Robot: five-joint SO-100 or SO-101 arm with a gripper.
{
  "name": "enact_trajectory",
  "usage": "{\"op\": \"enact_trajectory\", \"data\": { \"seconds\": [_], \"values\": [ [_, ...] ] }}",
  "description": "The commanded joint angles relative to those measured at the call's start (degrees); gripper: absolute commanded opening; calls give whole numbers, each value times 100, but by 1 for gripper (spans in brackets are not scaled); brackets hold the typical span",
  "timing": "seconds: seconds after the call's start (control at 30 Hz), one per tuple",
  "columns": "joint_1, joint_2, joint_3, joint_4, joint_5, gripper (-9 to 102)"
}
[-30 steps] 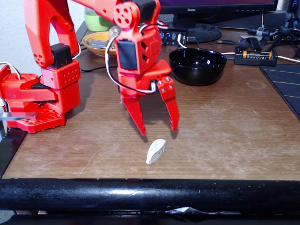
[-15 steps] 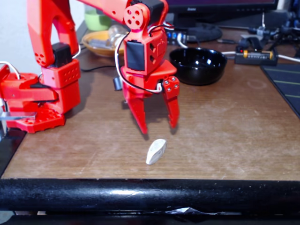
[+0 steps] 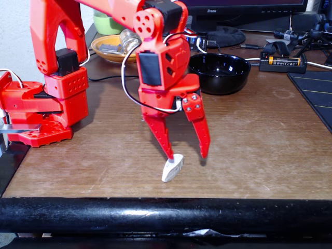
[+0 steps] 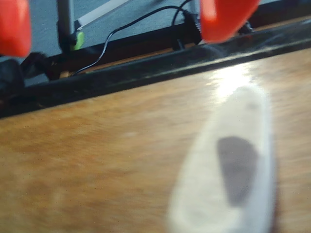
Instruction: Ramasse la gomme et mets-la dans le bol.
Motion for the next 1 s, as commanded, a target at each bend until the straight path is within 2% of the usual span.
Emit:
{"op": "enact_trajectory", "data": {
  "seconds": [0.0,0.2,0.3,0.57,0.8,0.97],
  "values": [
    [-18,-62,-633,26,272,19],
    [-176,-132,-668,35,272,19],
    [-264,-220,-879,334,193,19],
    [-193,149,-642,343,70,19],
    [-70,686,211,-35,-44,19],
    [-44,492,-53,97,-26,19]
  ]
}}
